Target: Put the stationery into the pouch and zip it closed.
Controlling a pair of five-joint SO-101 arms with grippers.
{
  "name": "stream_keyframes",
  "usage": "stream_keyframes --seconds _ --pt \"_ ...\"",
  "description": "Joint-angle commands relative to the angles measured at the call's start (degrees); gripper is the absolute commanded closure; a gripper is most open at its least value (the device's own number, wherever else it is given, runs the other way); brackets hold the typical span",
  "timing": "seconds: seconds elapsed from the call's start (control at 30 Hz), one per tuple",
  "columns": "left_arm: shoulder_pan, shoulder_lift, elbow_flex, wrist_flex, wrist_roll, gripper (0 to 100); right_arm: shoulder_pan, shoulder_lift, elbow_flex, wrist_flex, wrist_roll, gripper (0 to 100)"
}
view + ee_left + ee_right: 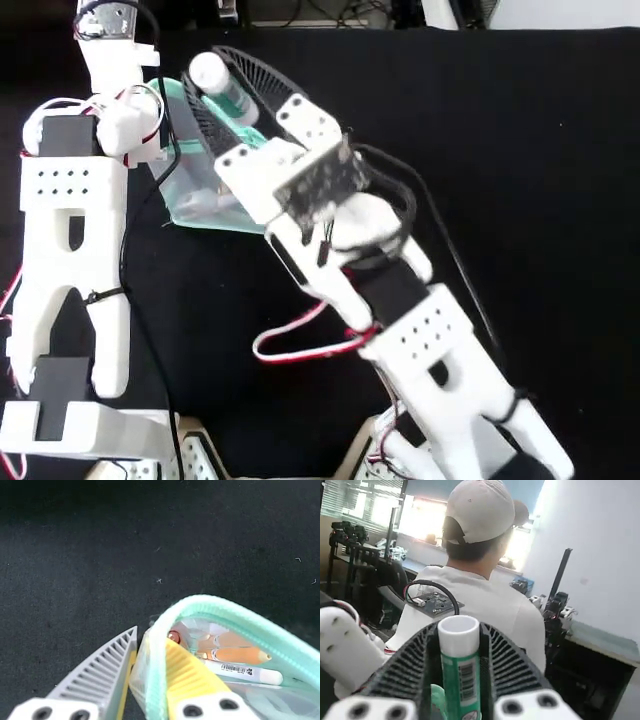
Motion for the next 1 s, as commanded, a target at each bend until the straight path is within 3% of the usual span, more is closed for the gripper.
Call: stream_keyframes --seconds 0.0,0.4,0.57,0.97 --pt "-0.3 8.9 13.6 -0.8 -1.1 97 0.7 3.0 -4.3 -1.8 -8.4 98.6" --pt "-0.3 9.0 13.7 -0.9 -1.1 97 6.7 14.2 -3.2 -2.1 -9.9 98.6" --pt "-0.3 9.0 13.7 -0.9 -1.1 97 6.4 14.2 0.7 -6.1 -14.9 98.6" --pt "-0.3 9.0 13.7 -0.9 -1.1 97 10.0 14.2 9.5 -6.2 -15.1 98.6"
